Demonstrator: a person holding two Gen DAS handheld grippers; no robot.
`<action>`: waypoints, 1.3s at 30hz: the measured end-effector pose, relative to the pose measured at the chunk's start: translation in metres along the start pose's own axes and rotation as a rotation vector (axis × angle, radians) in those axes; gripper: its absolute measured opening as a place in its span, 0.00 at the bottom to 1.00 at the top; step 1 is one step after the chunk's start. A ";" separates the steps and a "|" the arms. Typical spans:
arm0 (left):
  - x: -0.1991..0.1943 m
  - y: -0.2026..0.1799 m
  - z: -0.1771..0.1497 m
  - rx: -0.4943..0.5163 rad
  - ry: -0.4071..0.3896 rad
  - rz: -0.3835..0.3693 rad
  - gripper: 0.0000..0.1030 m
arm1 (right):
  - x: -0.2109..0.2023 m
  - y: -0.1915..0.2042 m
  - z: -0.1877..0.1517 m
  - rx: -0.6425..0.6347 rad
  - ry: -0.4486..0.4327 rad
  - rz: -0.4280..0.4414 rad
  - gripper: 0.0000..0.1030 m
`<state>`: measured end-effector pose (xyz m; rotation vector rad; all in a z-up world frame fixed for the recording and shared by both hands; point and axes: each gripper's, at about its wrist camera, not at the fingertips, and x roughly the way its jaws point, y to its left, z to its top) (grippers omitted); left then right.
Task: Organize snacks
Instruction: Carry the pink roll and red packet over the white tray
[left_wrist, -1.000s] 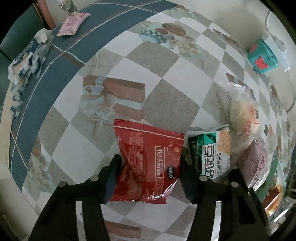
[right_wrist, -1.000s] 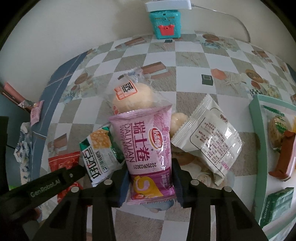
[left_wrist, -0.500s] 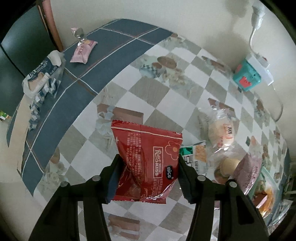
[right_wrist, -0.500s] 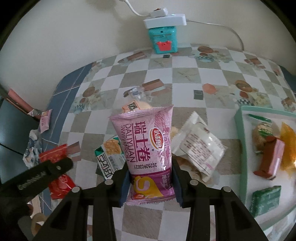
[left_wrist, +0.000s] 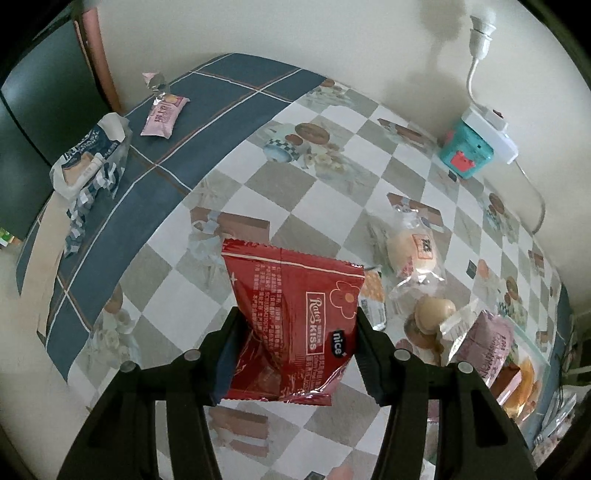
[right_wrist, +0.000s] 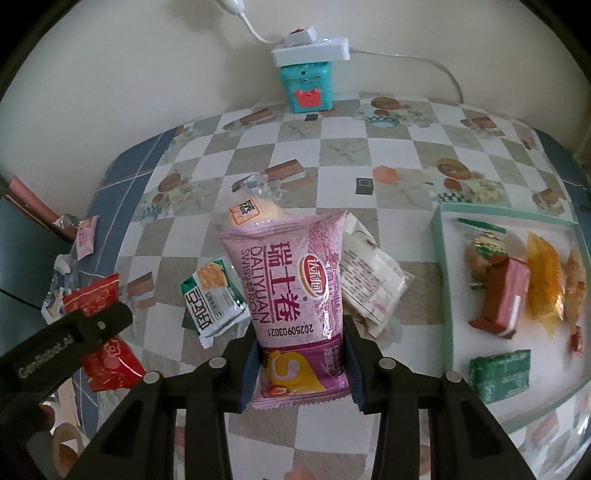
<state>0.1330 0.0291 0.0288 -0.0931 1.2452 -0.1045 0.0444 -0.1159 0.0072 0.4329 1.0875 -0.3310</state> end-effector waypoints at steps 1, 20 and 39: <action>-0.001 -0.001 -0.002 0.001 0.001 -0.008 0.56 | -0.002 -0.002 -0.001 0.001 -0.002 -0.004 0.41; -0.026 -0.067 -0.032 0.110 -0.009 -0.105 0.56 | -0.048 -0.096 -0.006 0.176 -0.055 -0.084 0.41; -0.048 -0.196 -0.111 0.426 0.000 -0.188 0.56 | -0.099 -0.265 -0.019 0.544 -0.146 -0.180 0.41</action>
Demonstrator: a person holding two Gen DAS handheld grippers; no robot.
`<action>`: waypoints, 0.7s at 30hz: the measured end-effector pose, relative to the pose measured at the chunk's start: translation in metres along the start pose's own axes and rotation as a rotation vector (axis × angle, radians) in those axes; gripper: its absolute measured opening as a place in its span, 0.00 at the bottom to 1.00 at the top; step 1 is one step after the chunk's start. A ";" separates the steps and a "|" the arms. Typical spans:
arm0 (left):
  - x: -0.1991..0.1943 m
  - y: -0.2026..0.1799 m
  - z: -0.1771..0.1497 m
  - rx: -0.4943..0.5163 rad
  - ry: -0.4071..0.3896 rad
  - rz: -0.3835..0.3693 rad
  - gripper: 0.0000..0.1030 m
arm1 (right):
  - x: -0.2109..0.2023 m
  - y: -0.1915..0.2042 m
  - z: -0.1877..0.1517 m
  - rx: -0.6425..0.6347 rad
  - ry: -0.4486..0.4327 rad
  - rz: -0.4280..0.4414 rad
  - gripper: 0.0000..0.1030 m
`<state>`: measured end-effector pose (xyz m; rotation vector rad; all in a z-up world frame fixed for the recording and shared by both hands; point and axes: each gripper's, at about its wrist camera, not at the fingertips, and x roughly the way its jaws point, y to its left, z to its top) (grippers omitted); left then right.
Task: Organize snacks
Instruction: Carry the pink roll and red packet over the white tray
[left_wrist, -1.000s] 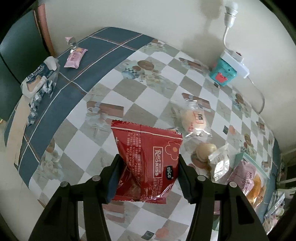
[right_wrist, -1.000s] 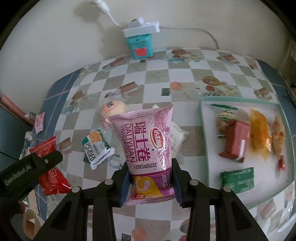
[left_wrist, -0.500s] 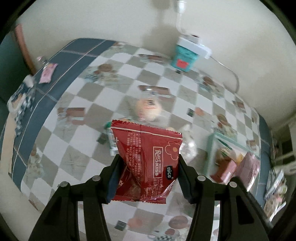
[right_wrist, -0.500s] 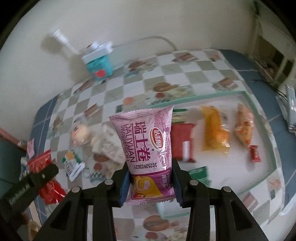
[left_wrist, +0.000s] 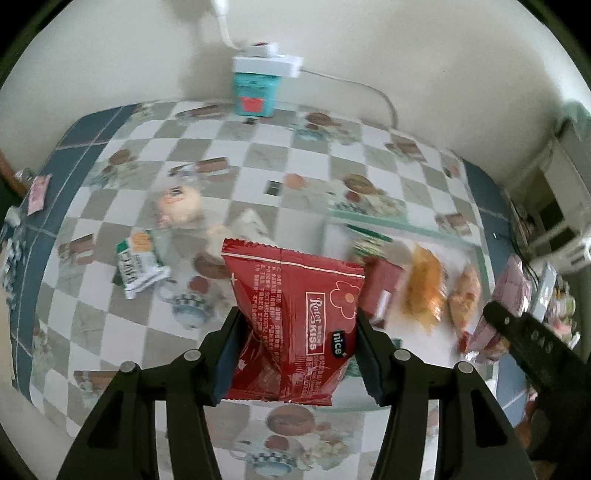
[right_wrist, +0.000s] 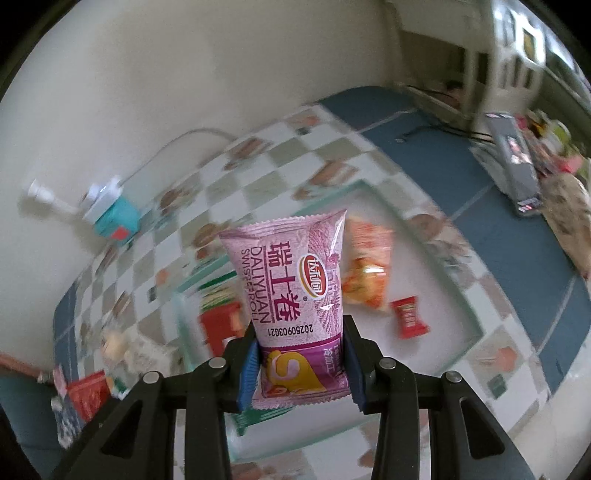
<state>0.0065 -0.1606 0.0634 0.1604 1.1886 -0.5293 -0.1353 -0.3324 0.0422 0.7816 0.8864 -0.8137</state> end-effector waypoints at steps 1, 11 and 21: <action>0.001 -0.006 -0.002 0.016 0.002 -0.003 0.56 | 0.000 -0.006 0.001 0.012 -0.001 -0.010 0.41; 0.024 -0.073 -0.030 0.168 0.065 -0.047 0.57 | 0.006 -0.055 0.014 0.108 0.016 -0.045 0.43; 0.056 -0.113 -0.050 0.249 0.117 -0.054 0.57 | 0.056 -0.081 0.006 0.153 0.160 -0.073 0.43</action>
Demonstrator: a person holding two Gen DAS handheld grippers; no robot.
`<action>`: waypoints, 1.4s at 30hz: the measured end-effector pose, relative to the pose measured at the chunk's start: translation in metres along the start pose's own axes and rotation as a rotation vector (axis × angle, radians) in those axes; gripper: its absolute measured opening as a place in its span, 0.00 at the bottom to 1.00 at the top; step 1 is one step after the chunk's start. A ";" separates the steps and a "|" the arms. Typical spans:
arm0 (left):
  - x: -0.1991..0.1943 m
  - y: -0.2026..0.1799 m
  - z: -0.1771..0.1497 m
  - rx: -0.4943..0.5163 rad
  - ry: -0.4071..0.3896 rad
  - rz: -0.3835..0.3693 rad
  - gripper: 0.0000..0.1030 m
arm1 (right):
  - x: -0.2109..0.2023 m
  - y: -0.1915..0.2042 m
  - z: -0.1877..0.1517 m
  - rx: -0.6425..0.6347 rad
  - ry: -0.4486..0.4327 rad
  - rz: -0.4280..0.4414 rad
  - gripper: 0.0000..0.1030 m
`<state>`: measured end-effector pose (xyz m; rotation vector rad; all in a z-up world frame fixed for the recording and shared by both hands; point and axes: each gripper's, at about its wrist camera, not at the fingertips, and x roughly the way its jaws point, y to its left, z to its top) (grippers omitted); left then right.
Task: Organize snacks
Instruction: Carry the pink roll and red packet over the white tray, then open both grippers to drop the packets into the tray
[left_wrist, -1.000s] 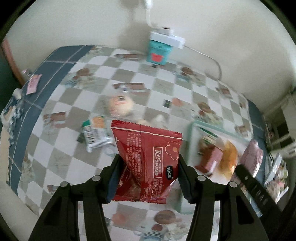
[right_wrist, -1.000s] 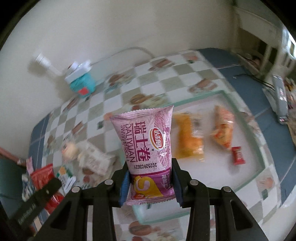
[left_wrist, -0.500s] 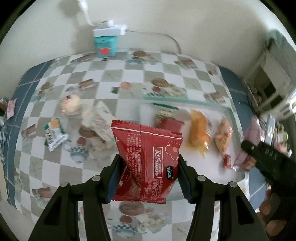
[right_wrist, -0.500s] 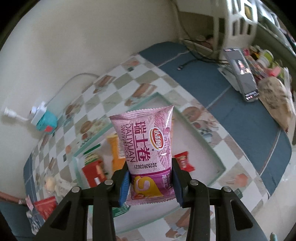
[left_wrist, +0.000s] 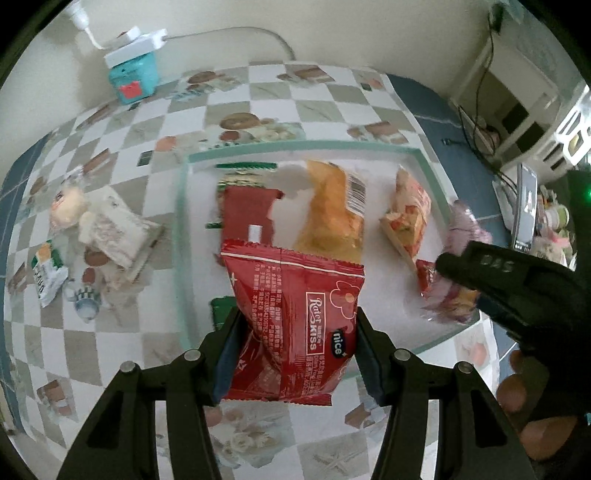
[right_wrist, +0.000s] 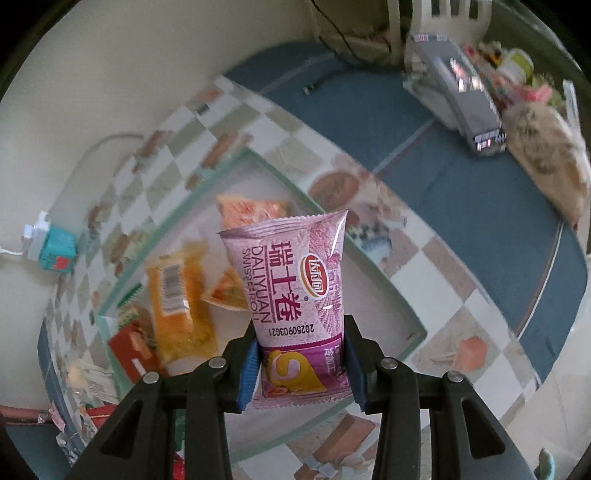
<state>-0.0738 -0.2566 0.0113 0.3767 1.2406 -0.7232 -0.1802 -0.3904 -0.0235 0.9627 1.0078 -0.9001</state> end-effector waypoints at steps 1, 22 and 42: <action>0.002 -0.003 0.000 0.009 -0.001 0.001 0.57 | 0.003 -0.001 0.000 0.002 0.007 -0.002 0.43; 0.036 -0.037 0.002 0.087 0.018 -0.003 0.58 | 0.012 -0.010 0.003 0.036 0.045 0.010 0.44; 0.015 0.024 0.011 -0.129 0.019 0.023 0.81 | -0.007 0.023 -0.003 -0.056 0.007 0.067 0.80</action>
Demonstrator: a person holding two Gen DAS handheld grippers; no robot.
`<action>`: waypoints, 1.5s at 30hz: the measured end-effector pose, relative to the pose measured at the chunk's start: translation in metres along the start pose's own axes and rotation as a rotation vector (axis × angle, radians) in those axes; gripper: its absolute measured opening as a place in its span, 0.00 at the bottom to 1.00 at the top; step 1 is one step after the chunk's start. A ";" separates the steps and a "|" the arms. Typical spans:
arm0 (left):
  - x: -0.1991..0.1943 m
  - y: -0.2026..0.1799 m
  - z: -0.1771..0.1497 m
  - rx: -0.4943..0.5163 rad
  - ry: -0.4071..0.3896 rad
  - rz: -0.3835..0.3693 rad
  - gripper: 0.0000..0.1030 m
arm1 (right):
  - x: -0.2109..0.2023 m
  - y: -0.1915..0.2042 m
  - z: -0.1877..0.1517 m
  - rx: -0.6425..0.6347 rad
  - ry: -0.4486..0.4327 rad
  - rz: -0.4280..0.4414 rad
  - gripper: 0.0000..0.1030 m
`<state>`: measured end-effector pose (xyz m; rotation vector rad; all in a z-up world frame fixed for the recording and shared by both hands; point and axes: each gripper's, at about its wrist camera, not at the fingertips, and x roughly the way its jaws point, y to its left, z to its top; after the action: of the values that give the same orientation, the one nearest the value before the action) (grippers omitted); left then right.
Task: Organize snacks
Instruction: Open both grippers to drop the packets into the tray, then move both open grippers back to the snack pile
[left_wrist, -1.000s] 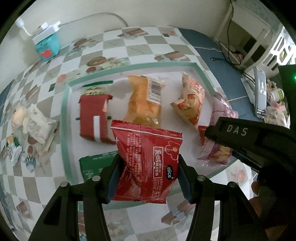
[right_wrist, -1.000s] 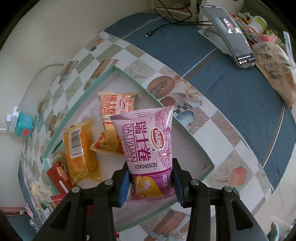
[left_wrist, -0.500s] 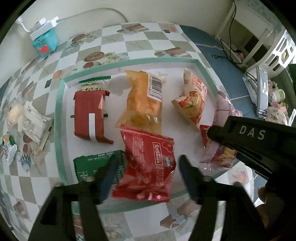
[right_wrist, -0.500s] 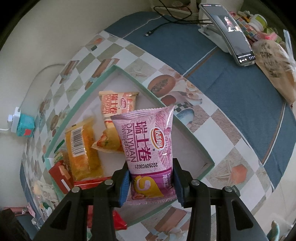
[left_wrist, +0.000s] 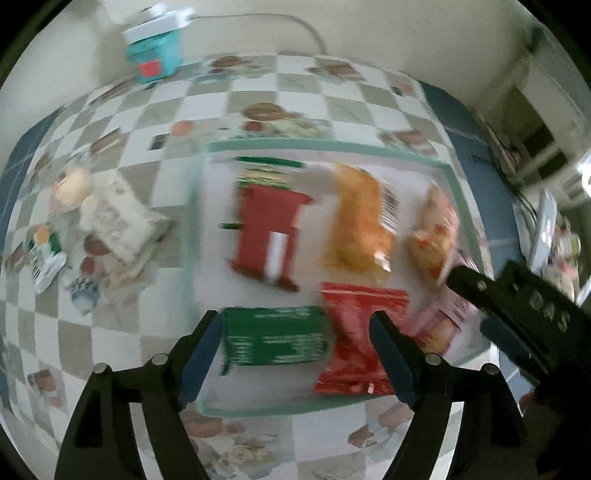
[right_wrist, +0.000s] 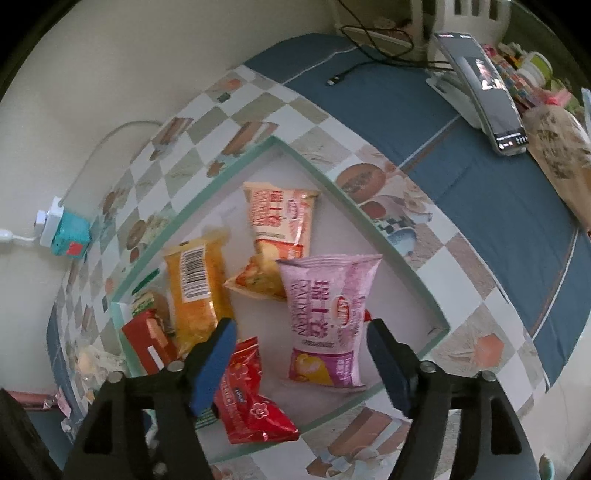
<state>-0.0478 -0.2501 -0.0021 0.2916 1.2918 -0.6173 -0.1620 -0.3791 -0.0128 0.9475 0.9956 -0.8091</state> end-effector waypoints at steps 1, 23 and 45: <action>-0.002 0.009 0.002 -0.030 -0.001 0.007 0.81 | -0.001 0.001 -0.001 -0.007 -0.002 0.000 0.84; -0.053 0.217 0.006 -0.606 -0.100 0.191 0.93 | -0.018 0.086 -0.040 -0.215 -0.050 0.024 1.00; -0.073 0.346 -0.034 -0.886 -0.104 0.176 0.93 | 0.002 0.206 -0.127 -0.453 0.018 0.051 1.00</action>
<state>0.1139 0.0653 0.0123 -0.3518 1.3005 0.1206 -0.0186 -0.1858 0.0107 0.5871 1.1061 -0.5002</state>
